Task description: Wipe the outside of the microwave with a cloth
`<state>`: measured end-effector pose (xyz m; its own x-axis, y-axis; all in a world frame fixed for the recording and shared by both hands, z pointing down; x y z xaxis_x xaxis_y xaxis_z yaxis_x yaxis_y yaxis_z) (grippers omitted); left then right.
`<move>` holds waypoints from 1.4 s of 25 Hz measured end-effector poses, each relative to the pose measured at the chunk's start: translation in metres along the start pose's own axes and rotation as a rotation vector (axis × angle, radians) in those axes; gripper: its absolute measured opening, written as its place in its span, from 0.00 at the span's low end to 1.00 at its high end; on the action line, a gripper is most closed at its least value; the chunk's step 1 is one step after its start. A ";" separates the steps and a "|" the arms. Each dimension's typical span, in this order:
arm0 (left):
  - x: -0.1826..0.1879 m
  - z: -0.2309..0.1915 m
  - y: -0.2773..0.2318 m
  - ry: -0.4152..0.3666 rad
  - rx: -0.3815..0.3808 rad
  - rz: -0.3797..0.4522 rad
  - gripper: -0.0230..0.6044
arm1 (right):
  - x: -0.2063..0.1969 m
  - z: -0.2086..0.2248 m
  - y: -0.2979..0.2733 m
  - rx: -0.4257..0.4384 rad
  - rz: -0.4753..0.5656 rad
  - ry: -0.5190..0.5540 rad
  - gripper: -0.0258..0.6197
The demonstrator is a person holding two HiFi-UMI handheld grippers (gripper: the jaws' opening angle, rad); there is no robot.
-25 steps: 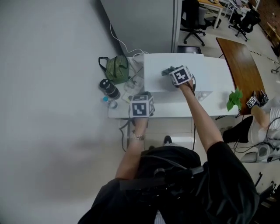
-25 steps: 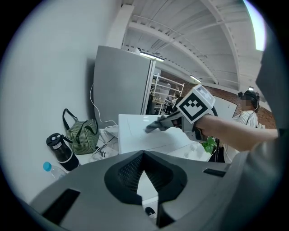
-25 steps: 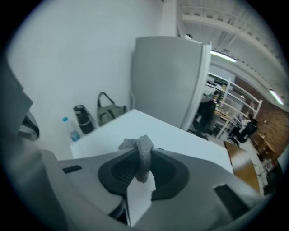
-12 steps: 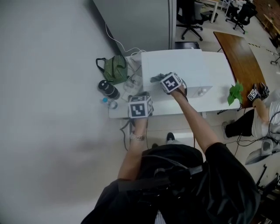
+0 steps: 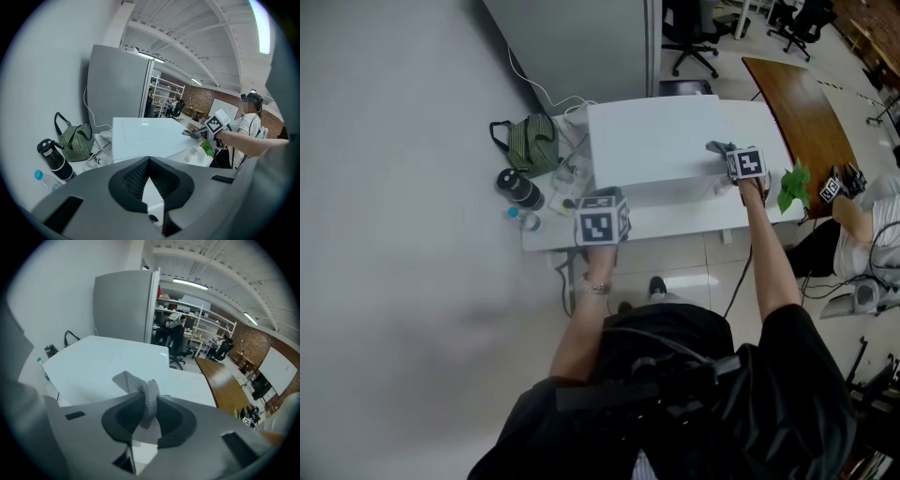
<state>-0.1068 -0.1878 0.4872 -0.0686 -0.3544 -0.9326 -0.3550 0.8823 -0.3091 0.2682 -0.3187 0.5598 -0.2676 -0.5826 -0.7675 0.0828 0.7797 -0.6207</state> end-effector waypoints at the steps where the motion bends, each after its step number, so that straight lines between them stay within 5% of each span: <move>1: 0.000 -0.001 0.001 0.001 0.001 0.003 0.03 | -0.001 0.006 0.000 -0.036 -0.021 -0.005 0.15; 4: 0.000 -0.007 0.007 0.008 0.013 0.012 0.03 | 0.010 -0.019 0.012 -0.066 -0.028 -0.006 0.15; 7: 0.003 -0.015 0.014 0.014 0.040 0.029 0.03 | 0.049 -0.116 0.023 0.194 0.167 -0.002 0.15; 10: 0.007 -0.027 0.025 0.012 0.095 0.058 0.03 | 0.072 -0.236 0.037 0.433 0.221 0.125 0.15; 12: 0.008 -0.034 0.033 0.012 0.130 0.069 0.03 | 0.071 -0.298 0.035 0.517 0.208 0.234 0.15; 15: 0.006 -0.042 0.041 0.022 0.158 0.070 0.03 | 0.059 -0.335 0.029 0.505 0.117 0.365 0.15; 20: 0.001 -0.043 0.045 0.027 0.157 0.059 0.03 | 0.048 -0.285 0.030 0.402 0.100 0.352 0.15; 30: 0.002 -0.016 0.021 0.021 0.053 0.054 0.03 | -0.028 -0.033 0.042 0.034 0.031 -0.018 0.15; 35: 0.005 0.006 0.009 0.009 -0.010 0.049 0.03 | -0.032 -0.006 0.039 -0.045 -0.021 -0.006 0.15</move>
<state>-0.1046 -0.1791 0.4789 -0.0945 -0.3133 -0.9449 -0.3599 0.8957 -0.2610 0.2741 -0.2678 0.5610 -0.2631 -0.6001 -0.7554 0.0340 0.7767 -0.6289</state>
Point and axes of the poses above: the fingertips, and each gripper's own axes: y backward along the fingers, z to its right, x out of its top, the point moved 8 cm from there along y, backward along the fingers, and after that the axes turned 12 degrees about z, right-handed, at the moved point
